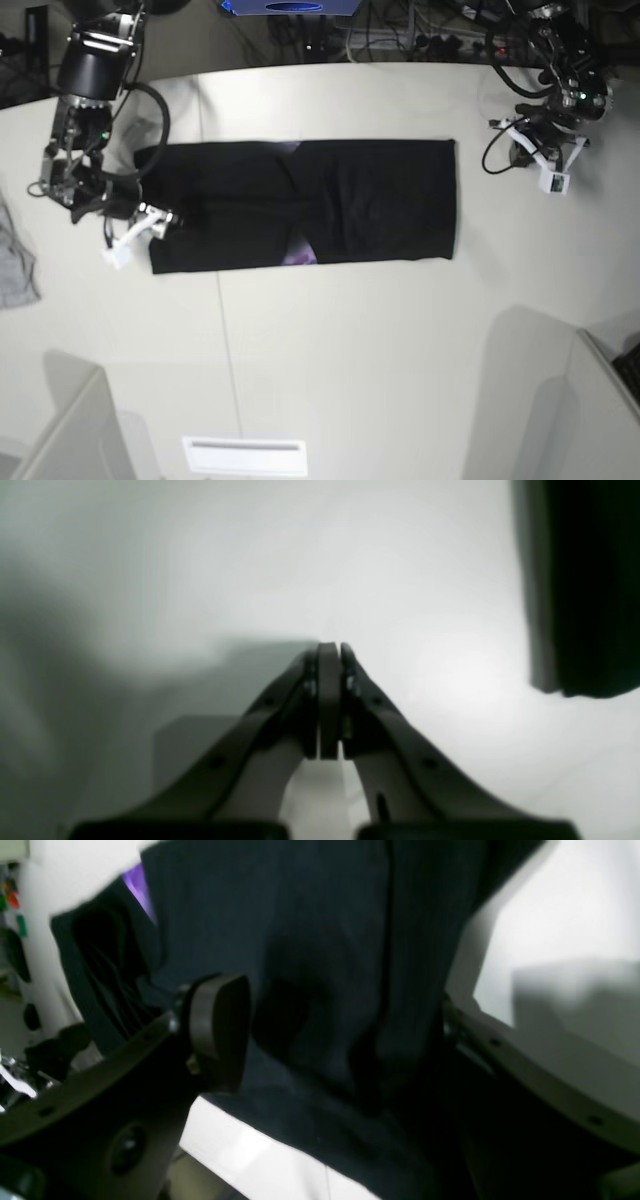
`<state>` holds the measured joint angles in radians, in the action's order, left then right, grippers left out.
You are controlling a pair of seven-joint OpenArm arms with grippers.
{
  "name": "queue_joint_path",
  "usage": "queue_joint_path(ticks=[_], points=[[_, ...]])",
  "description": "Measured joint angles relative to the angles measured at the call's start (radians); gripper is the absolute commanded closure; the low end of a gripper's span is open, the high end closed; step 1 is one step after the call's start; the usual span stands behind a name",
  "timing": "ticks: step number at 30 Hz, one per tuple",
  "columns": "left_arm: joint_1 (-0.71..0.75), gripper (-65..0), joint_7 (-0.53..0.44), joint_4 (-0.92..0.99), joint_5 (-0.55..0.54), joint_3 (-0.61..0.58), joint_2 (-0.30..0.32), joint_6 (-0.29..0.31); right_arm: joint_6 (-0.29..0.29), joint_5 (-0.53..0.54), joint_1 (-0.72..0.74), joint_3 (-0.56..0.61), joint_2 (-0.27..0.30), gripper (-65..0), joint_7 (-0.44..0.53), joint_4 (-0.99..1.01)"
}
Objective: Fold the T-shirt properly
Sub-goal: 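Release the strip and move both grippers to the strip's two ends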
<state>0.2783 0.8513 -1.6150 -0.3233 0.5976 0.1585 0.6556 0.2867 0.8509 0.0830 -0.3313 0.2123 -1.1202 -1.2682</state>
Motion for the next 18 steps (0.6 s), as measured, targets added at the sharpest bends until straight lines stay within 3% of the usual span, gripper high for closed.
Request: queue_joint_path(ticks=[6, 13, 17, 18], points=[[-0.024, 0.0, -0.022, -0.001, -0.003, -0.092, -0.002, -0.081, 0.002, -0.010, 0.001, 0.002, 0.000, -21.8, 0.016, 0.029], [-0.060, 0.0, -0.026, 0.003, -0.003, -0.195, -0.002, -0.144, -0.001, -0.004, 0.000, 0.038, 0.016, -19.1, 0.019, 0.038], [-0.065, 0.0, -0.031, 0.003, -0.004, -0.235, -0.002, -0.163, -0.001, -0.008, 0.002, 0.125, 0.045, 0.0, 0.058, 0.040], [-0.070, 0.0, -0.031, 0.003, -0.004, -0.243, -0.003, -0.163, -0.001, -0.008, 0.002, 0.138, 0.045, 0.0, 0.072, 0.040]])
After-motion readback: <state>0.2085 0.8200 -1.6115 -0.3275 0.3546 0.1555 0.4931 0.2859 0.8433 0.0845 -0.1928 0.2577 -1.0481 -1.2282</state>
